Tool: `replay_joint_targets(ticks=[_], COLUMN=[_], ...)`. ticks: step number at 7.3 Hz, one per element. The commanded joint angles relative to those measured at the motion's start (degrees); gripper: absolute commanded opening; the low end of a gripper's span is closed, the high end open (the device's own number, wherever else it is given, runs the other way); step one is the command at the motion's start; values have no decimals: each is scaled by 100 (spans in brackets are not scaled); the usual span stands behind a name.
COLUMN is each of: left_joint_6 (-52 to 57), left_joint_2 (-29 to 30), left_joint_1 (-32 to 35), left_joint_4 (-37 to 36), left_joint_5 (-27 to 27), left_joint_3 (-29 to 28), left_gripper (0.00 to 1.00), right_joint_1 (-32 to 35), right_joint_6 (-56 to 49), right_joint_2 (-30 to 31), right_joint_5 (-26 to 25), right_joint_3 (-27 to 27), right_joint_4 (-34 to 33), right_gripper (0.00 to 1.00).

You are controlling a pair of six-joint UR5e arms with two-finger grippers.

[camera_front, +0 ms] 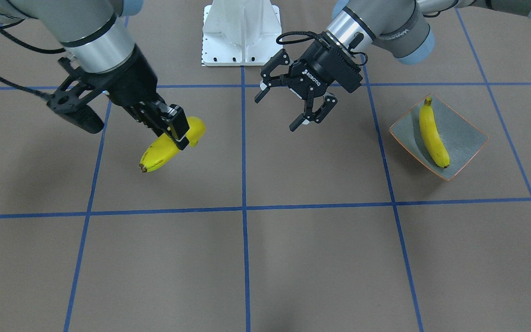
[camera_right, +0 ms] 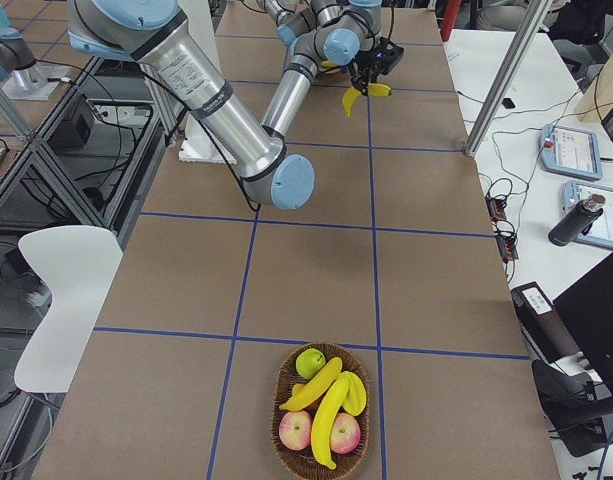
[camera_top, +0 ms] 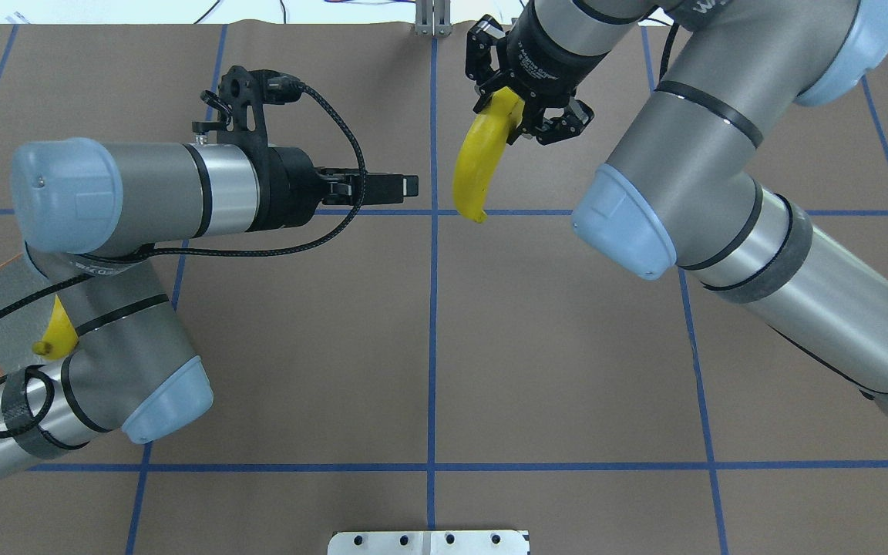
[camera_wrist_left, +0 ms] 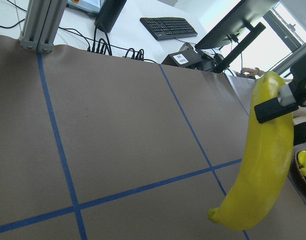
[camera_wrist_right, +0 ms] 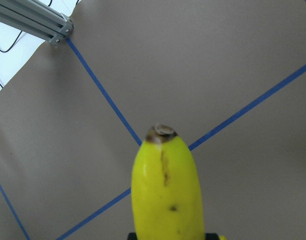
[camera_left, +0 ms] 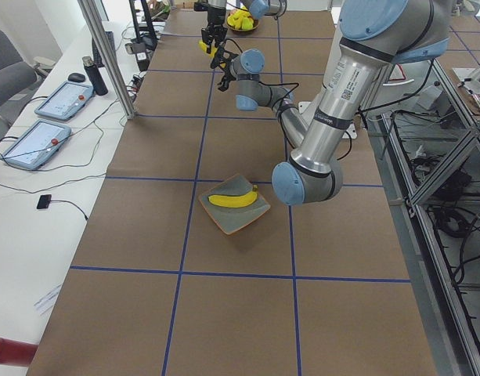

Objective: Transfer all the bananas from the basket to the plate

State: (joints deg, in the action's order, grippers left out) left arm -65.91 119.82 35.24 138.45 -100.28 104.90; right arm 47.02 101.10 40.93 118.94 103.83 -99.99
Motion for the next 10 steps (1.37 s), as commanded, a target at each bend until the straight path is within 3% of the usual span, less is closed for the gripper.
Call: replay_joint_targets(ticks=[1, 10], left_joint_6=[-62, -53], left_joint_2=[112, 200], left_joint_1=[-114, -193], left_joint_4=[16, 322], left_joint_5=[35, 35], left_joint_3=[4, -40], left_gripper=[100, 98], right_joint_1=[-201, -351], right_joint_6=[94, 59], right_joint_2=[-330, -384], right_joint_5=[-117, -231], right_joint_3=[-21, 50], right_joint_4=[-258, -241], right_gripper=[0, 0])
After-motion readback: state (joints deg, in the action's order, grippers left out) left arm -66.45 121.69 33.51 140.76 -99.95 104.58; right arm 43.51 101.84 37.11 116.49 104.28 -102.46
